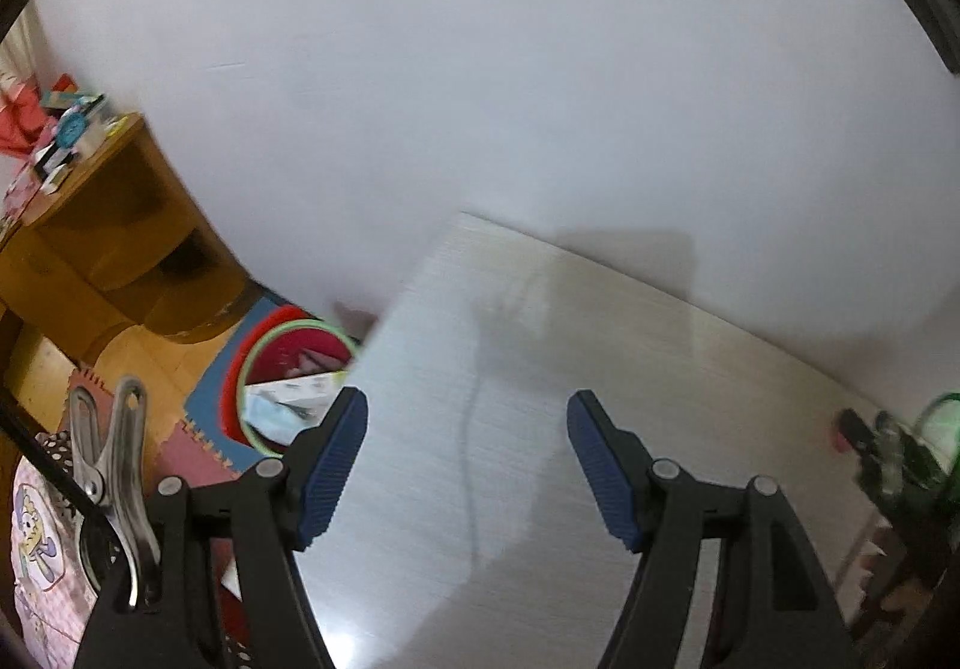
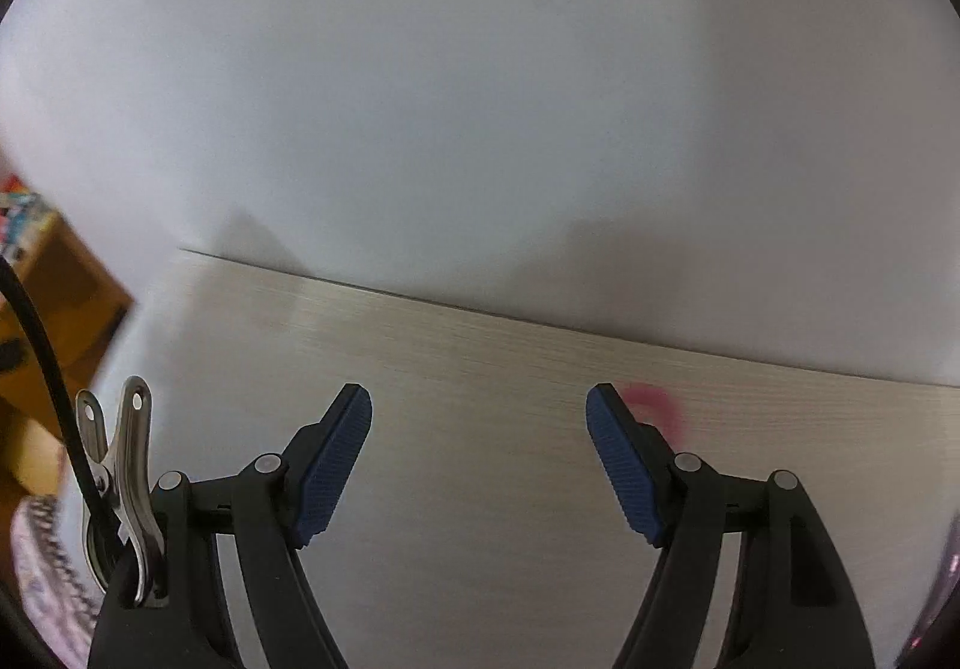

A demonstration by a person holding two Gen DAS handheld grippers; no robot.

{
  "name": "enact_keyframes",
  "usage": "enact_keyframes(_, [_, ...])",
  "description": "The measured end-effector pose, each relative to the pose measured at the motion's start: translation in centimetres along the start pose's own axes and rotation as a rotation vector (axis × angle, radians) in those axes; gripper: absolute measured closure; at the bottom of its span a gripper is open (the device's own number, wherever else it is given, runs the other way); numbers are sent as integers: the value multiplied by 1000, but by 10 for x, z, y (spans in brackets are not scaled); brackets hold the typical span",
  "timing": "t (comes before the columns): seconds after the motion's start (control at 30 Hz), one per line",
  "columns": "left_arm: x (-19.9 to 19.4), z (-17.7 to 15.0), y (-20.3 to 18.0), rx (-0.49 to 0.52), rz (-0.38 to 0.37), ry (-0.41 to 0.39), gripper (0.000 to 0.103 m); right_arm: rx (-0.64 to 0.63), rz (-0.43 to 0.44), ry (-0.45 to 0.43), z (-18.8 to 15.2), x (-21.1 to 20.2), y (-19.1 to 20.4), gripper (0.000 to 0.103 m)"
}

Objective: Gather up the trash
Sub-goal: 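Move the right gripper back to the table and grasp the pink ring, then carry the pink ring over the red bucket with the right gripper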

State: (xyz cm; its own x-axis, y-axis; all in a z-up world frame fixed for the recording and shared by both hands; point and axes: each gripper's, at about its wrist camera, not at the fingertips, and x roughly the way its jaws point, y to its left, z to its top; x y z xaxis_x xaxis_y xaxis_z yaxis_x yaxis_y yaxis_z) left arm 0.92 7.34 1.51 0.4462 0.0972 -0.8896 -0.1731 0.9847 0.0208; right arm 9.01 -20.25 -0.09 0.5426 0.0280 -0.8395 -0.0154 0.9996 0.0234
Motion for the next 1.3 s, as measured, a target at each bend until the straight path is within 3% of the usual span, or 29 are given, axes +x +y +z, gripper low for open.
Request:
enact_keyframes(0.17, [2, -11, -43, 19, -12, 28, 30, 30, -54, 21, -6, 29, -41, 27])
enact_keyframes(0.27, [3, -18, -55, 23, -18, 44, 30, 42, -40, 31, -5, 45, -54, 27])
enact_keyframes(0.33, [3, -22, -60, 32, -24, 48, 30, 44, -24, 44, -5, 55, -59, 38])
enact_keyframes(0.37, [4, -23, -61, 38, -27, 49, 30, 49, -6, 50, -4, 57, -61, 60])
enact_keyframes(0.6, [17, -23, -71, 49, -46, 83, 30, 67, 94, 7, -2, 27, -65, 60])
enact_keyframes(0.63, [18, -22, -72, 47, -53, 86, 30, 72, 109, 2, -13, 19, -56, 60])
enact_keyframes(0.87, [20, -20, -76, 52, -76, 85, 30, 77, 218, -20, -4, -13, -39, 60])
enact_keyframes(1.03, [20, -18, -49, 19, -73, 81, 30, -10, 291, -50, 13, -33, 10, 60])
enact_keyframes(1.3, [20, -4, 31, -67, -28, 59, 30, -152, 376, -23, 37, -35, 115, 59])
